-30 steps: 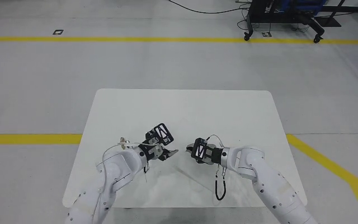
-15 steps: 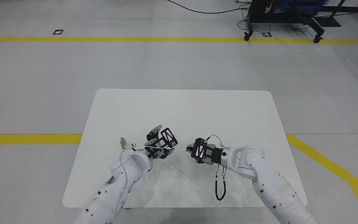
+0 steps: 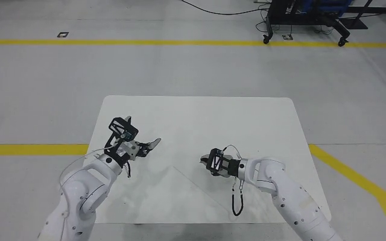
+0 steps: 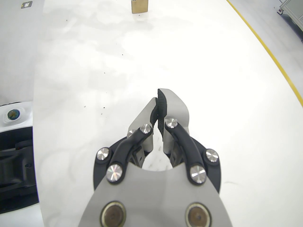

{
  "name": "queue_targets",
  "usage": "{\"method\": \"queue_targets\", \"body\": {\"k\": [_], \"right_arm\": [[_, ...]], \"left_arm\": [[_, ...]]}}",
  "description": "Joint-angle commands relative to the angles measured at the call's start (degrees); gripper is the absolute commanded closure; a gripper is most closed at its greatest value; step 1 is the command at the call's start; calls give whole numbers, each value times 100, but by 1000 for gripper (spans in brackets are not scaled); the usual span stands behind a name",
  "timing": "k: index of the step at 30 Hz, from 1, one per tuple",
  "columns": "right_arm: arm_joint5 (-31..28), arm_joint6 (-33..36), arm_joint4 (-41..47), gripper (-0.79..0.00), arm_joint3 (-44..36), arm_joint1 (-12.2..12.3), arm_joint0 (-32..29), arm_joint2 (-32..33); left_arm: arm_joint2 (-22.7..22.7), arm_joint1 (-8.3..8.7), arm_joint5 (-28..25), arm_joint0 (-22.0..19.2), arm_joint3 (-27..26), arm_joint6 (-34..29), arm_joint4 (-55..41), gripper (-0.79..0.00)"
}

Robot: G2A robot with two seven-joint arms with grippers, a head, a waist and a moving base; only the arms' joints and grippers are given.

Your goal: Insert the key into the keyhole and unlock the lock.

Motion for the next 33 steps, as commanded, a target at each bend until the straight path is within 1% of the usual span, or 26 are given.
{"method": "queue_targets", "body": {"k": [1,3,6,10,11,12,13,14,15,17,18,20,21,23,25,26,27,29,31,33], "right_arm": [[-111,-246,761,0,109,-8,7,90],[-253,-340,1387,0,289,-8,37,182],[-376,-319,1972,0,384,0,70,263],[-394,-314,2026,0,388,2,67,272],[-394,-314,2026,0,388,2,67,272],[-394,-314,2026,0,388,2,67,272],[-394,-314,2026,0,388,2,67,272],[-394,-314,2026,0,388,2,67,272],[-394,-314,2026,0,388,2,67,272],[-394,-314,2026,0,388,2,67,272],[-354,-391,2139,0,395,-6,27,247],[-689,-583,2740,0,565,-27,-3,134],[-804,-622,3080,0,730,-40,16,73],[-1051,-497,3831,0,1068,-72,176,-114],[-1231,-280,4599,0,1382,-113,379,-366],[-1323,-134,4976,0,1517,-134,500,-505],[-1364,-4,5302,0,1645,-152,616,-616],[-1545,302,6013,0,1853,-189,826,-887],[-1579,550,6652,0,1978,-222,1011,-1115],[-1579,797,7312,0,2043,-244,1153,-1312]], "left_arm": [[47,-2,23,-21,7,10,35,-785],[47,-2,23,-21,7,10,35,-785],[47,-2,23,-21,7,10,35,-785],[47,-2,23,-21,7,10,35,-785],[36,5,16,-35,12,-16,197,-785],[65,24,-11,-69,51,-30,702,-785],[138,11,118,-105,135,184,742,-785],[244,-22,134,-118,217,486,191,-785],[242,-46,139,-160,293,661,-433,-785],[125,-65,160,-237,283,702,-1281,-785],[94,-73,139,-242,328,559,-1850,-785],[-7,-77,145,-312,443,-27,-3305,-785],[-58,-76,245,-357,538,-457,-4222,-785],[-242,-53,465,-540,628,-1248,-5664,-785],[-335,-19,690,-699,745,-2113,-6781,-785],[-300,-6,868,-745,828,-2602,-7354,-785],[-318,13,1029,-845,885,-3032,-7769,-785],[-311,34,1128,-991,981,-3534,-8367,-785],[-232,44,1178,-1093,1067,-4042,-9046,-785],[-165,66,1275,-1188,1178,-4477,-9294,-785]]}}
